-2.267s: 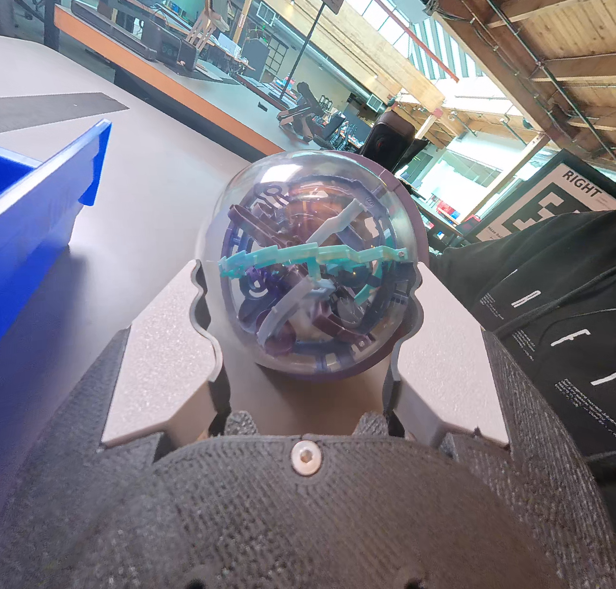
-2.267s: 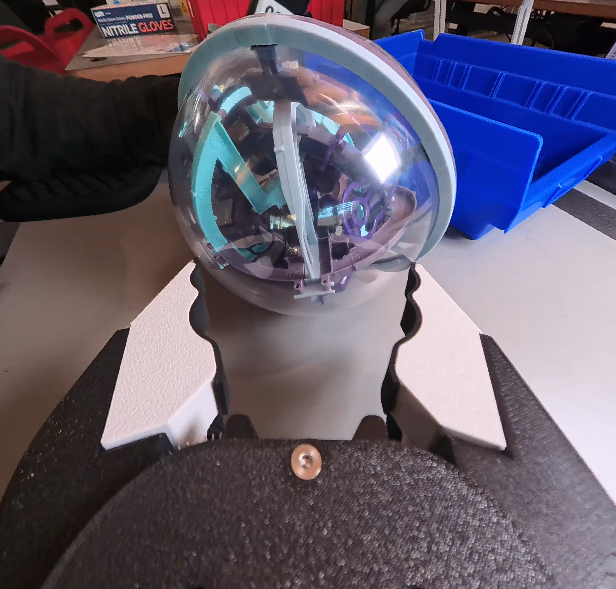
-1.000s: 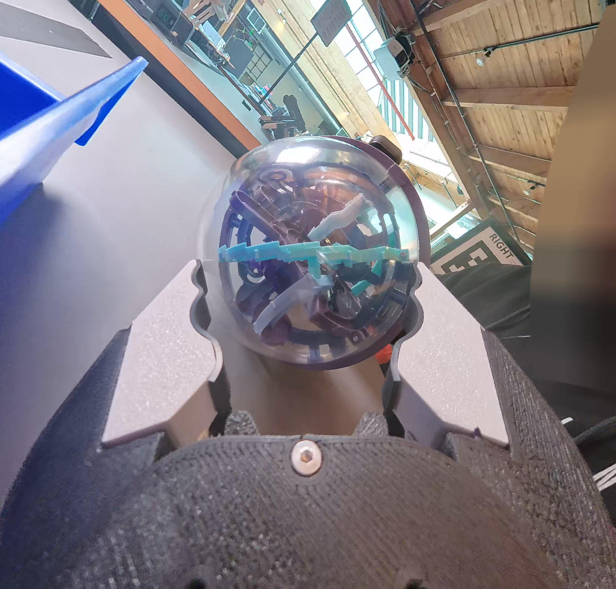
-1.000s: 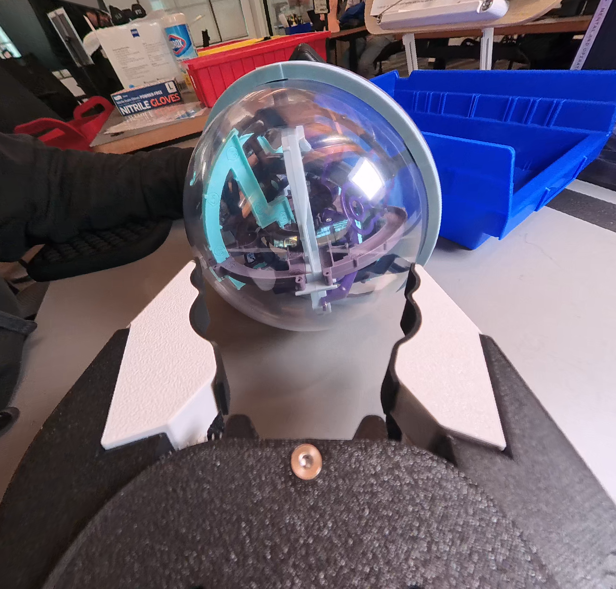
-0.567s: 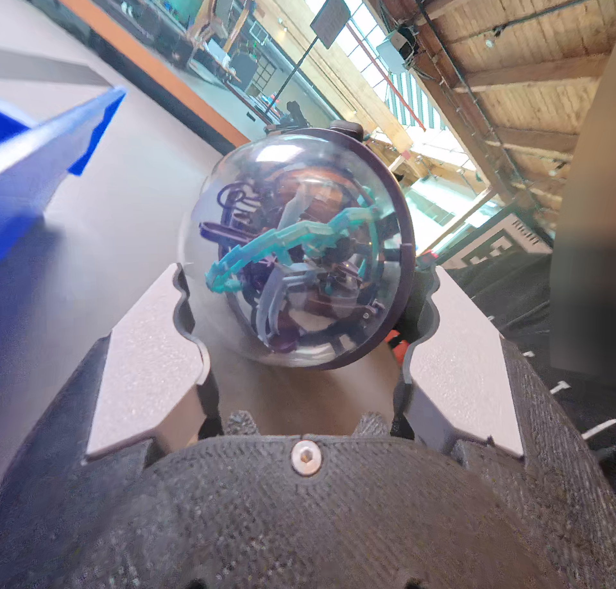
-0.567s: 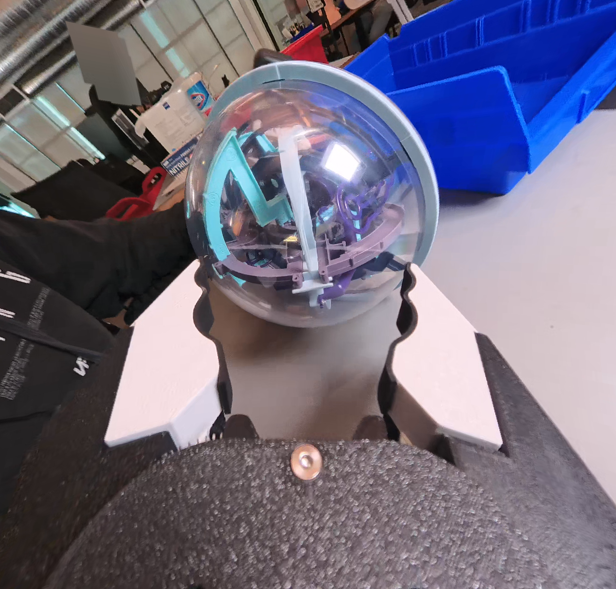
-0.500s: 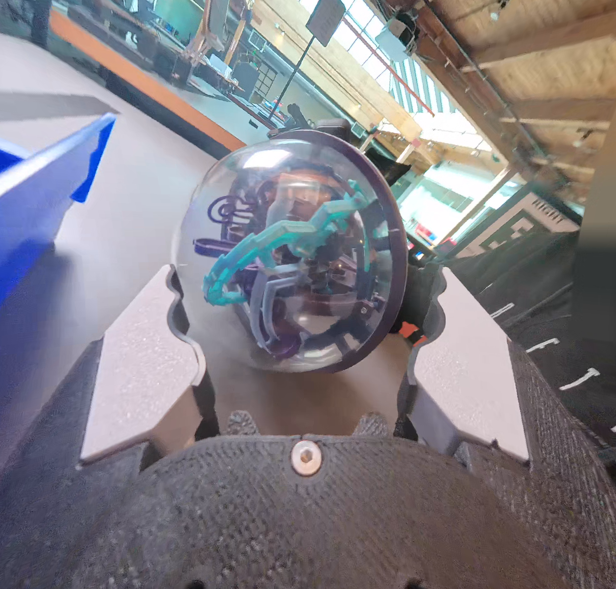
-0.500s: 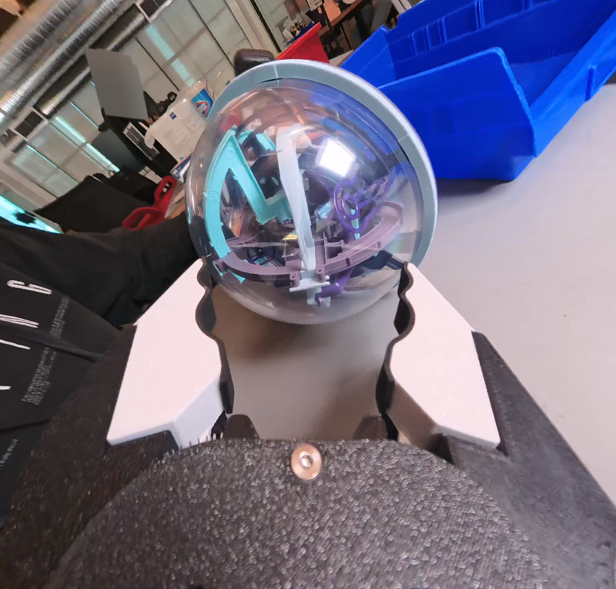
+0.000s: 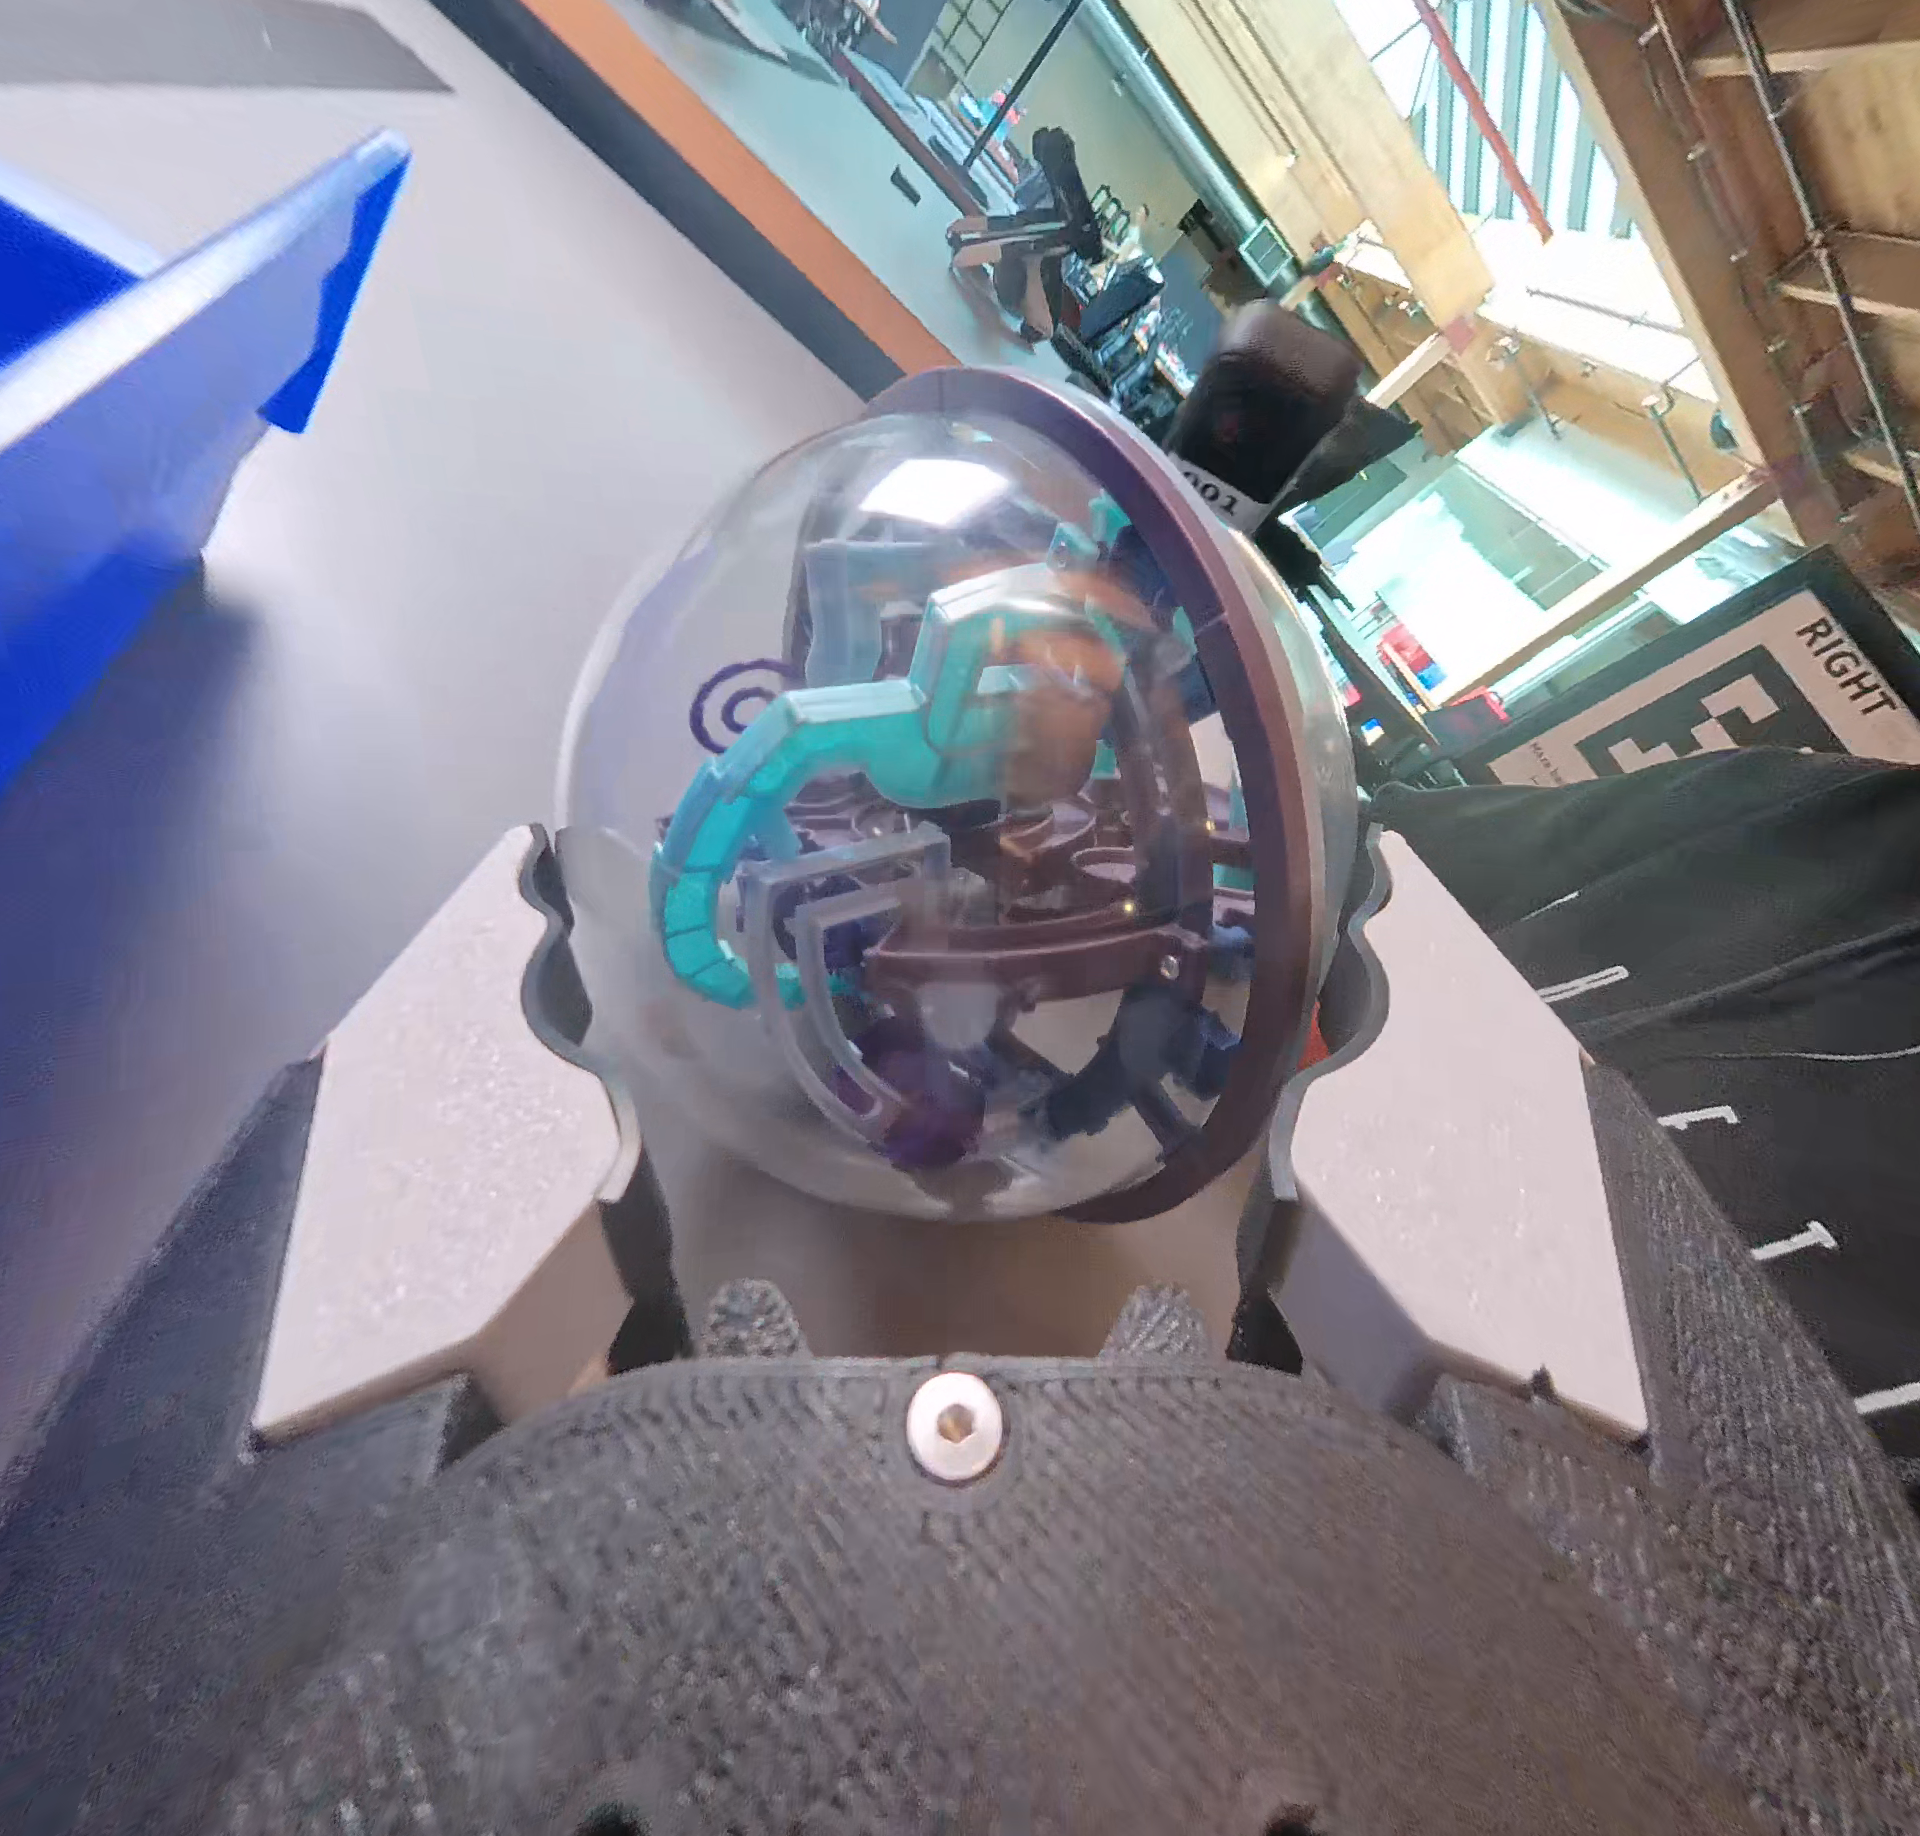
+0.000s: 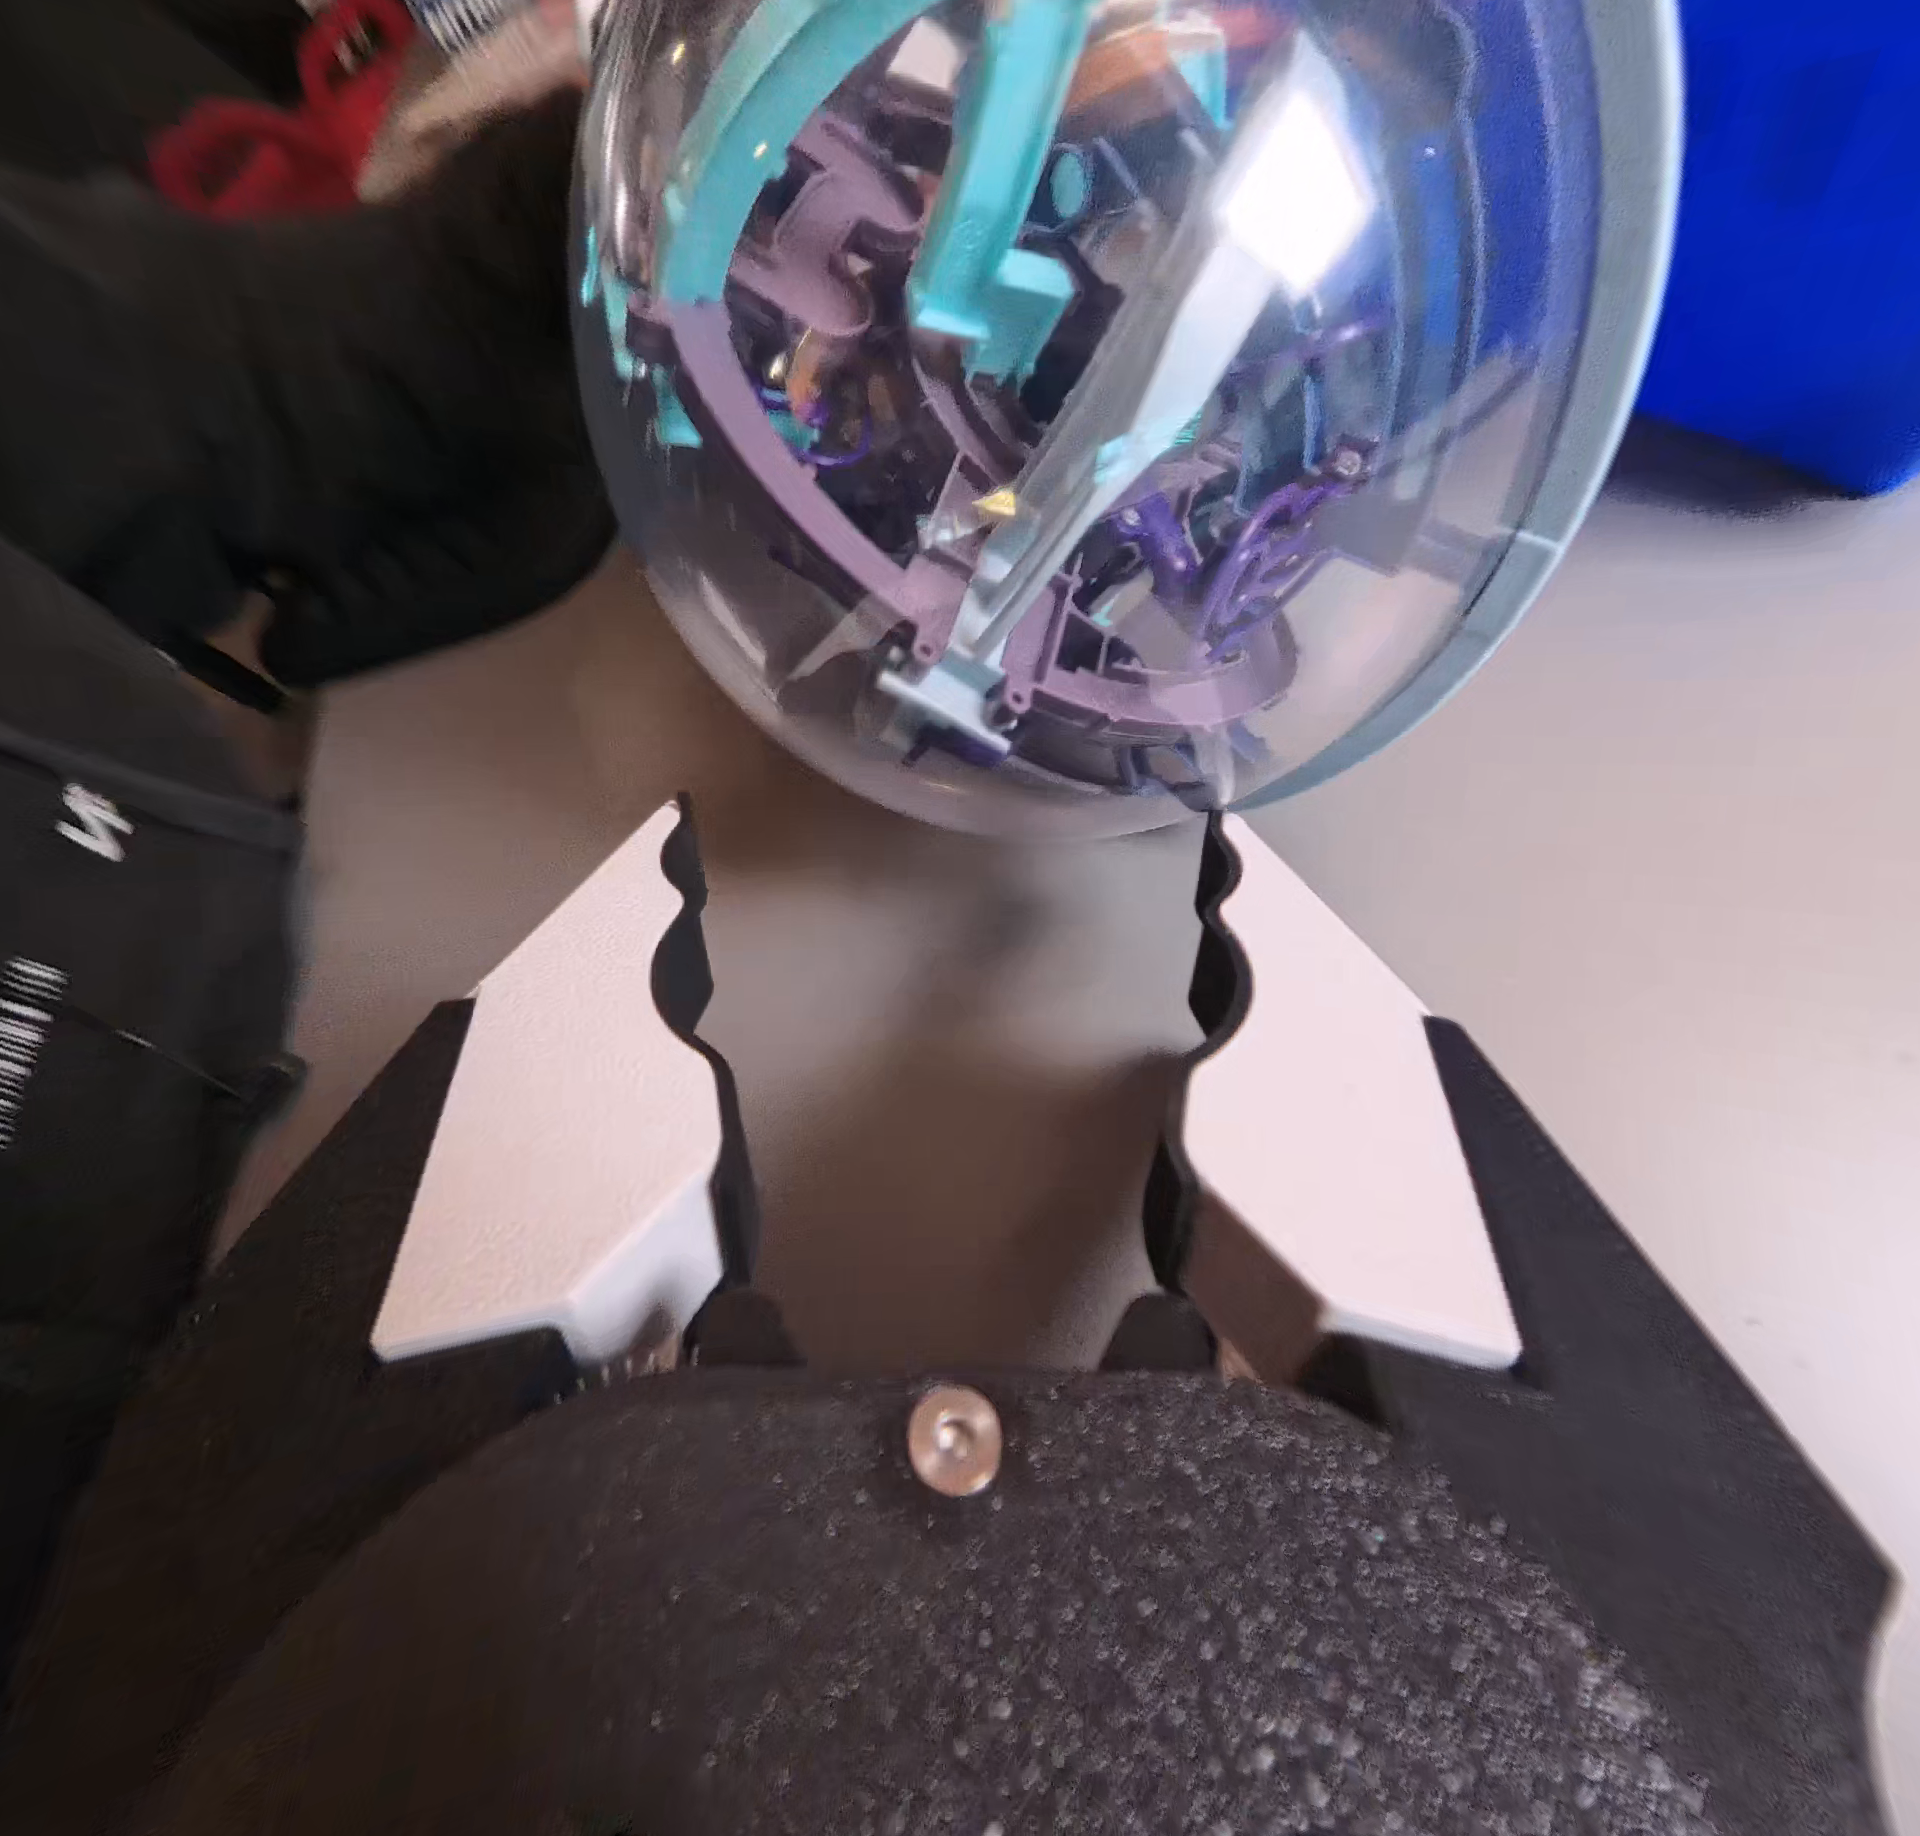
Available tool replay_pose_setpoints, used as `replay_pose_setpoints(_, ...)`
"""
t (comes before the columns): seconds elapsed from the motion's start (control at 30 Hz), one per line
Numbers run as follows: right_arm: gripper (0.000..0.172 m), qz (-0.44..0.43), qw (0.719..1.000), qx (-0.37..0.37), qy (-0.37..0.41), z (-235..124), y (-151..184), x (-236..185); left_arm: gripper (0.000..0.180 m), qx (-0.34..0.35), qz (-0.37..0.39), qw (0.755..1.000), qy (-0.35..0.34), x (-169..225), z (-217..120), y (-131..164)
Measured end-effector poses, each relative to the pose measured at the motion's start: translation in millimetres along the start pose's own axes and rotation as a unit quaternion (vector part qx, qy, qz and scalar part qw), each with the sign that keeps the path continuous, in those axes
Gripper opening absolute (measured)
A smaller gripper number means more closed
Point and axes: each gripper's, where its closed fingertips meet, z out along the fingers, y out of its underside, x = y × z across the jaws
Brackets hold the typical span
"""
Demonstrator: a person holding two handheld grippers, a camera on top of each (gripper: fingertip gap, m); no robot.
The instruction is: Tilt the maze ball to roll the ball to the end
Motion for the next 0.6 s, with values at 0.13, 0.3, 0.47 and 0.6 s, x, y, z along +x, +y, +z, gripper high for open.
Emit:
replay_pose_setpoints(0.13, 0.110, -0.108, 0.992, 0.008, 0.056, -6, -3, 11, 0.141, -0.027, -0.013, 0.999, -0.014, -3, 1, 5)
replay_pose_setpoints(0.3, 0.122, -0.204, 0.964, 0.099, 0.136, -22, -40, 20, 0.139, -0.018, -0.065, 0.998, 0.015, 0, 6, 0)
replay_pose_setpoints(0.47, 0.130, -0.234, 0.957, 0.110, 0.131, -9, -44, 7, 0.139, 0.006, -0.100, 0.995, 0.028, 1, 14, -6)
replay_pose_setpoints(0.6, 0.129, -0.190, 0.967, 0.112, 0.126, -10, -42, 10, 0.140, 0.024, -0.079, 0.996, 0.022, 1, 15, -8)
